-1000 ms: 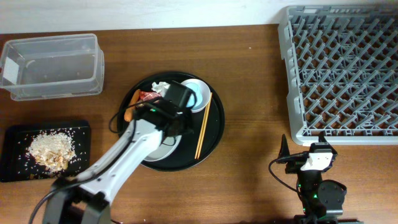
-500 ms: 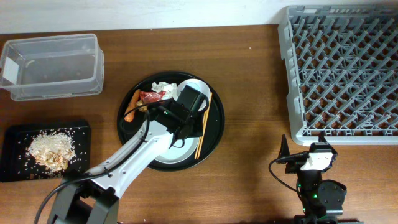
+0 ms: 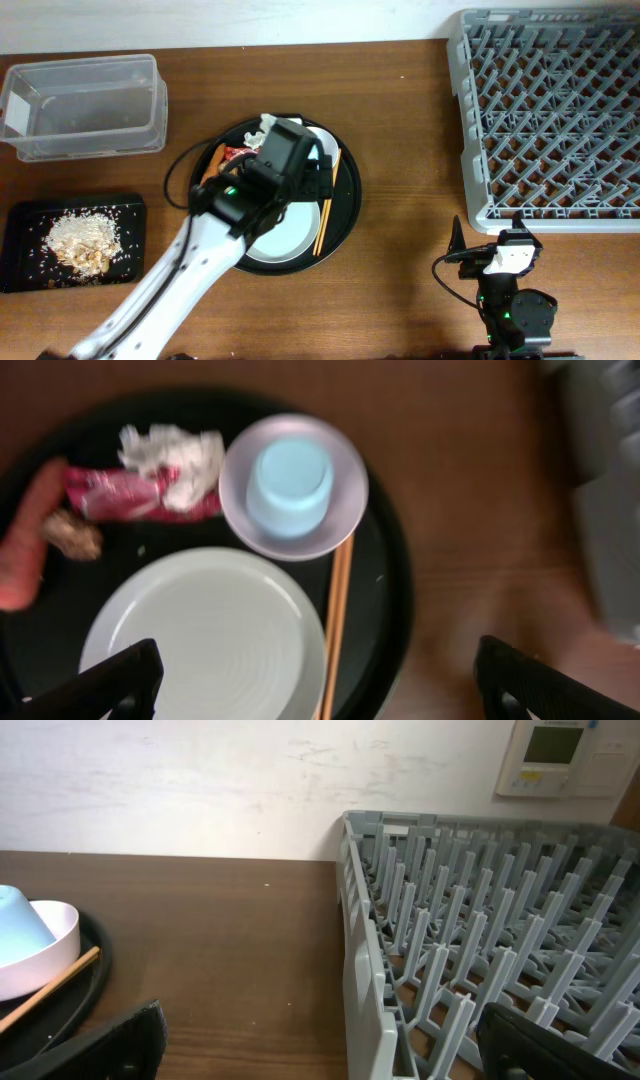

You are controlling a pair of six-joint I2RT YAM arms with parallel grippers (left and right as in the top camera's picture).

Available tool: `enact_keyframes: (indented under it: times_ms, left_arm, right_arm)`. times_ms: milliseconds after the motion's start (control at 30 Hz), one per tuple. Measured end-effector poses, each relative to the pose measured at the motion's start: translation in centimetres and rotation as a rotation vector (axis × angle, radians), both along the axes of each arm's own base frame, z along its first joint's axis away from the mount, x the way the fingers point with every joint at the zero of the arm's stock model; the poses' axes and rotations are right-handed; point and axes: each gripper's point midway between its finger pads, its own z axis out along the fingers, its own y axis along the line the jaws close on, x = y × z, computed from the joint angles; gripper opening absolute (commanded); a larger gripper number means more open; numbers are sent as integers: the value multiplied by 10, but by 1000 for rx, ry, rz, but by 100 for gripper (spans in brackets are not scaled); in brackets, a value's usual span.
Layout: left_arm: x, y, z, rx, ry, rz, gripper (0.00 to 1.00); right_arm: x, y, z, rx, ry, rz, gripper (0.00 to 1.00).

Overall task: Sort waste into correct bins and load items into the dishwasher rack
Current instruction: 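Lower the plate onto the round tray and open the left gripper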

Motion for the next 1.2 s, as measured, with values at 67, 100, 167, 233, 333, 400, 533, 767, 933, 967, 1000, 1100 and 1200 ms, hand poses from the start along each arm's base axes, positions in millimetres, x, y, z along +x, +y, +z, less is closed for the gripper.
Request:
enact_keyframes:
  times_ms: [67,100,167,233,333,400,533,767,933,967,1000,1100,1200]
  left_arm:
    - [-1,2,12,-15,-28,2,99]
    - [-1,2,13,-15,-29,3,99]
    - [-1,2,10,-10,-22,3,99]
    - [-1,2,9,-8,-19,3,99]
    - [-1,2,9,-8,-19,3,99]
    - [-1,2,9,-8,-19,3,99]
    - [-1,2,9,-8,-19,3,99]
    - [-1,2,9,-8,-19,3,99]
    - [-1,2,9,-8,-19,3,99]
    - [-1,2,9,-8,-19,3,99]
    - [-1,2,9,-8,-19,3,99]
    - [-2,1,8,-13,-15,-2,99]
    - [-5,-5,8,-34,-1,-24,99]
  right_arm:
    - [0,0,0,0,0,0,98]
    - [0,0,0,-1,0,0,98]
    - [0,0,0,0,0,0,98]
    - [0,0,0,0,0,0,98]
    - [0,0,0,-1,0,0,98]
    - [0,0,0,0,0,0,98]
    - [0,0,0,0,0,0,98]
    - [0,0,0,0,0,0,98]
    - [0,0,0,0,0,0,98]
    - [0,0,0,0,0,0,98]
    - [0,0,0,0,0,0,98]
    - [0,0,0,0,0,0,98]
    - [0,0,0,0,0,0,98]
